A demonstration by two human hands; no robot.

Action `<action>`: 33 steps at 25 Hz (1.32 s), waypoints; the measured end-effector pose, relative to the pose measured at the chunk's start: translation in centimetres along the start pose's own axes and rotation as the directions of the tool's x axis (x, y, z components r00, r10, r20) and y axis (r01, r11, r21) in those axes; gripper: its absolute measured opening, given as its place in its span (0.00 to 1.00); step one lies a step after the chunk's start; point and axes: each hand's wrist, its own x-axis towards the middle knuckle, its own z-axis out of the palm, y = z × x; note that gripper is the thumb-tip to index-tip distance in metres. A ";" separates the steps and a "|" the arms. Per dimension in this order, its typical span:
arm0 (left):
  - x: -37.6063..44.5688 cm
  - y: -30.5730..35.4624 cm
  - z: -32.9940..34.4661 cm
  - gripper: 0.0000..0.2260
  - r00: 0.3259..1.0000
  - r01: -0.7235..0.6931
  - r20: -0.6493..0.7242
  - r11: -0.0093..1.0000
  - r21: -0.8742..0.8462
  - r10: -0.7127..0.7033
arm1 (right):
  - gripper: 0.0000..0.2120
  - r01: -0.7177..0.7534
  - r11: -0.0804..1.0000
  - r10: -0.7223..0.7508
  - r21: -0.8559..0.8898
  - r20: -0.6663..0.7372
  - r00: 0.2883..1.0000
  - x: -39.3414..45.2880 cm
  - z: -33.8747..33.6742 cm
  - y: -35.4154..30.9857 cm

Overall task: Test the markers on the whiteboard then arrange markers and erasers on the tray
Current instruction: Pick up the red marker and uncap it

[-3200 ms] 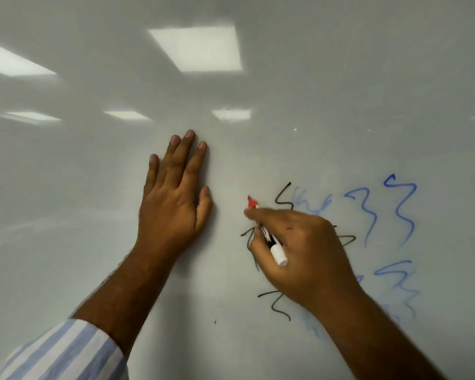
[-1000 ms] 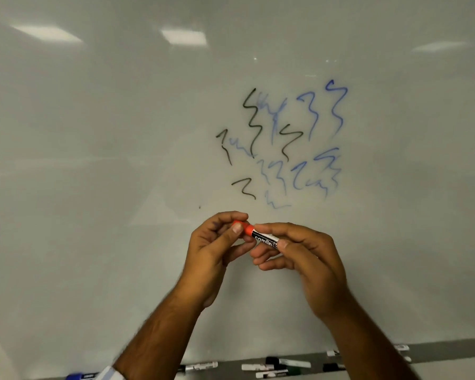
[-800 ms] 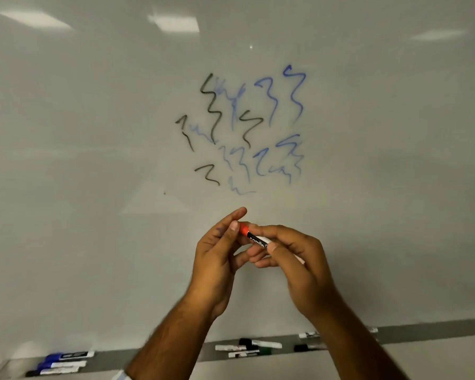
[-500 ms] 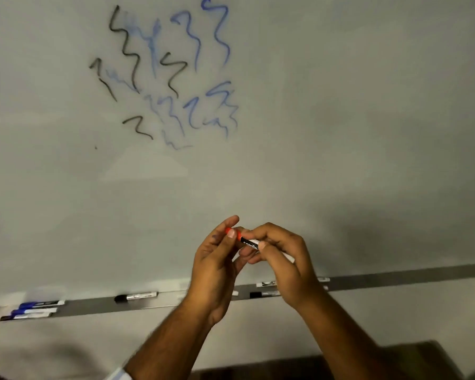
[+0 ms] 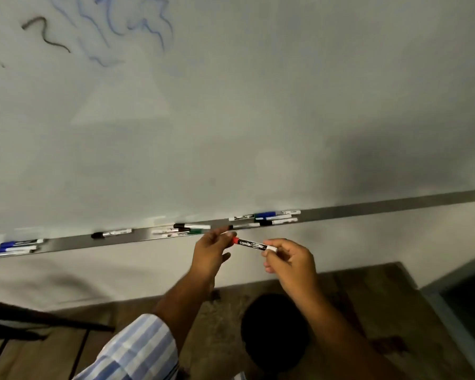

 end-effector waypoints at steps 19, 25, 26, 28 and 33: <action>-0.7 -13.0 2.5 0.06 0.956 0.233 0.021 0.797 0.558 -0.294 | 0.10 -0.307 0.850 0.378 -0.428 0.090 0.921 1.1 -5.2 20.2; -0.6 -13.5 3.0 0.07 0.951 0.248 0.025 0.809 0.533 -0.309 | 0.04 -0.335 0.865 0.389 -0.374 0.078 0.918 1.0 -5.2 19.4; -0.5 -13.4 3.0 0.07 0.950 0.249 0.027 0.810 0.531 -0.310 | 0.04 -0.329 0.870 0.385 -0.368 0.088 0.919 1.0 -5.0 19.2; -0.3 -13.3 2.9 0.06 0.952 0.247 0.030 0.819 0.517 -0.306 | 0.04 -0.302 0.879 0.360 -0.369 0.099 0.928 1.1 -4.2 18.7; 0.7 -11.9 1.8 0.05 0.973 0.217 -0.021 0.876 0.430 -0.231 | 0.05 -0.192 0.924 0.255 -0.331 0.157 0.954 2.6 -1.1 15.8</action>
